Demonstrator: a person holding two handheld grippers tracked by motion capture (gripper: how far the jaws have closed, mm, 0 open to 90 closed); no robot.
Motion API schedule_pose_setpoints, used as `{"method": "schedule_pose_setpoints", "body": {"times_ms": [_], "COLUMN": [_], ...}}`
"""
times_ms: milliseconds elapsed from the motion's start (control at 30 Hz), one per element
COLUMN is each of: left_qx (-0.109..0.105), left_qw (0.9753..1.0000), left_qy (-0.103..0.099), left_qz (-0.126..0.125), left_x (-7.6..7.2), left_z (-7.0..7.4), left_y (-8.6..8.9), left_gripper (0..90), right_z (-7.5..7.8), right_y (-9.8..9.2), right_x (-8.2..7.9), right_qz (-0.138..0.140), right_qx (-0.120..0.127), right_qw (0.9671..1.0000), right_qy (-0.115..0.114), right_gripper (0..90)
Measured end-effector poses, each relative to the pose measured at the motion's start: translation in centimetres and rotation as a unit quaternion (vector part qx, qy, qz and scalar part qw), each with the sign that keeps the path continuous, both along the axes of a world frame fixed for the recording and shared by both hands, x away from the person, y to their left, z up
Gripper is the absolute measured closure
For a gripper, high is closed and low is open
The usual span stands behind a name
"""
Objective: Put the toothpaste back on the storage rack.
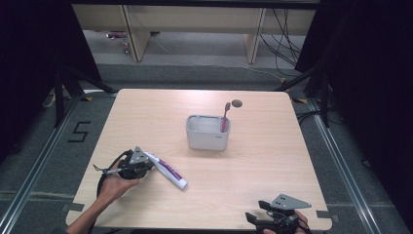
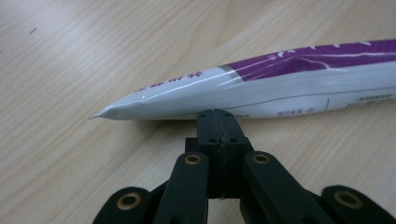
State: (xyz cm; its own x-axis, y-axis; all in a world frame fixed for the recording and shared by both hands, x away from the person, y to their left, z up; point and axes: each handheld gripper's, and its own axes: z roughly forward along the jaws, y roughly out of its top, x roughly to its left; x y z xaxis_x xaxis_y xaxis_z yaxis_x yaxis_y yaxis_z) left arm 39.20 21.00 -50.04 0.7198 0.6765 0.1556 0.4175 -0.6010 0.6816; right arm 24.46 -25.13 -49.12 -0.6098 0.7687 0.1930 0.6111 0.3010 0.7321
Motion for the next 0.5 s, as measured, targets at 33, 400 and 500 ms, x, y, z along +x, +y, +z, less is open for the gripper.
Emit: {"method": "schedule_pose_setpoints", "body": {"times_ms": [33, 400, 500], "left_qx": [0.000, 0.003, 0.002], "left_qw": [1.0000, 0.9999, 0.9999], "left_qy": [0.001, 0.010, 0.015], "left_qz": [0.000, 0.004, 0.007], "left_x": [0.1, 1.5, 1.9], "left_z": [0.0, 0.3, 0.3], "left_y": [-0.1, -1.4, -1.7], "left_gripper": [89.1, 88.5, 88.5], "right_z": [0.0, 0.0, 0.1], "right_y": [0.0, 0.1, 0.1], "right_x": [0.0, 0.0, -0.1], "right_qz": [0.001, 0.000, -0.001], "right_qx": [0.000, 0.011, 0.011], "right_qw": [1.0000, 0.9999, 0.9998], "right_qy": [-0.001, 0.004, 0.014], "right_gripper": [33.3, 33.3, 33.3]}}
